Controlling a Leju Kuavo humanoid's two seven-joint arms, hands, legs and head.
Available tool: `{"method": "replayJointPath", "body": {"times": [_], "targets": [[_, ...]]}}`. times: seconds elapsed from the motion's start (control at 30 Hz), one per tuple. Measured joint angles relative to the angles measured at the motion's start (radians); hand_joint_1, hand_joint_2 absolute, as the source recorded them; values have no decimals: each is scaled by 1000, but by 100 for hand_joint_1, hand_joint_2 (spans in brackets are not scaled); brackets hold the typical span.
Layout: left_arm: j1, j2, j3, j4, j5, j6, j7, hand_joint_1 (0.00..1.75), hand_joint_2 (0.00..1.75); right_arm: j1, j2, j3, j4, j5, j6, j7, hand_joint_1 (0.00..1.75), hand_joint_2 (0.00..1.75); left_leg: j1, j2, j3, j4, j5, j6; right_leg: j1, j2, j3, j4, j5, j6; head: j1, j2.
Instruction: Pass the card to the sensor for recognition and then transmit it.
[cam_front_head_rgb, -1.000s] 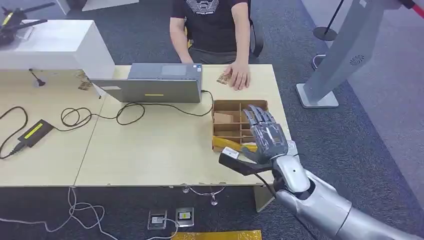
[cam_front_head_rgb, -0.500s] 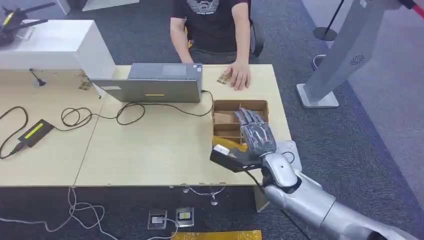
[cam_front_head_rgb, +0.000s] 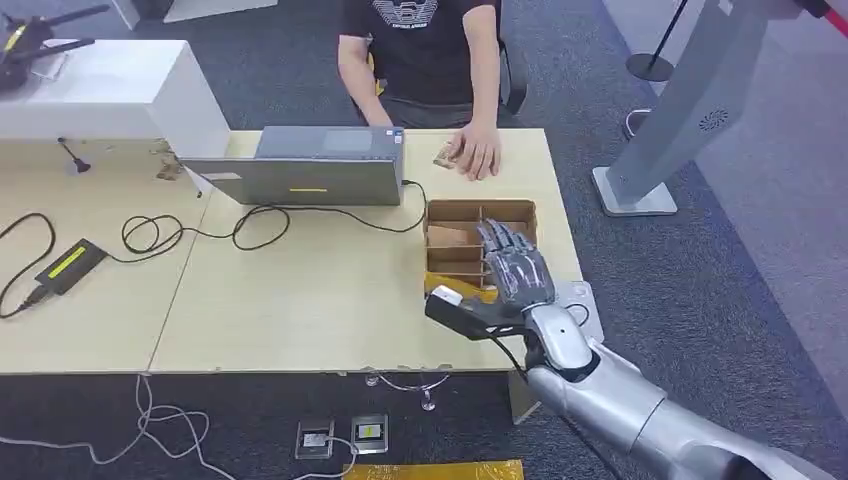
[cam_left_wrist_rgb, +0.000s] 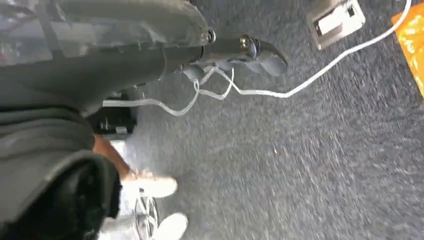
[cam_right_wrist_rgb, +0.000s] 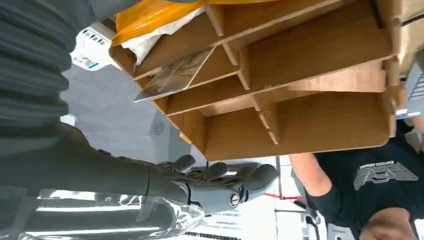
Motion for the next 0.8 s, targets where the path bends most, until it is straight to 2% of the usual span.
{"method": "replayJointPath", "body": {"times": [0.8], "targets": [[2,9,-100,-2,-39,20,-15,0,0,-29,27,14,118,35,-37,3,0,175,0,0,0,0,0,0,0,0,0,0,0,0,0,0]]}}
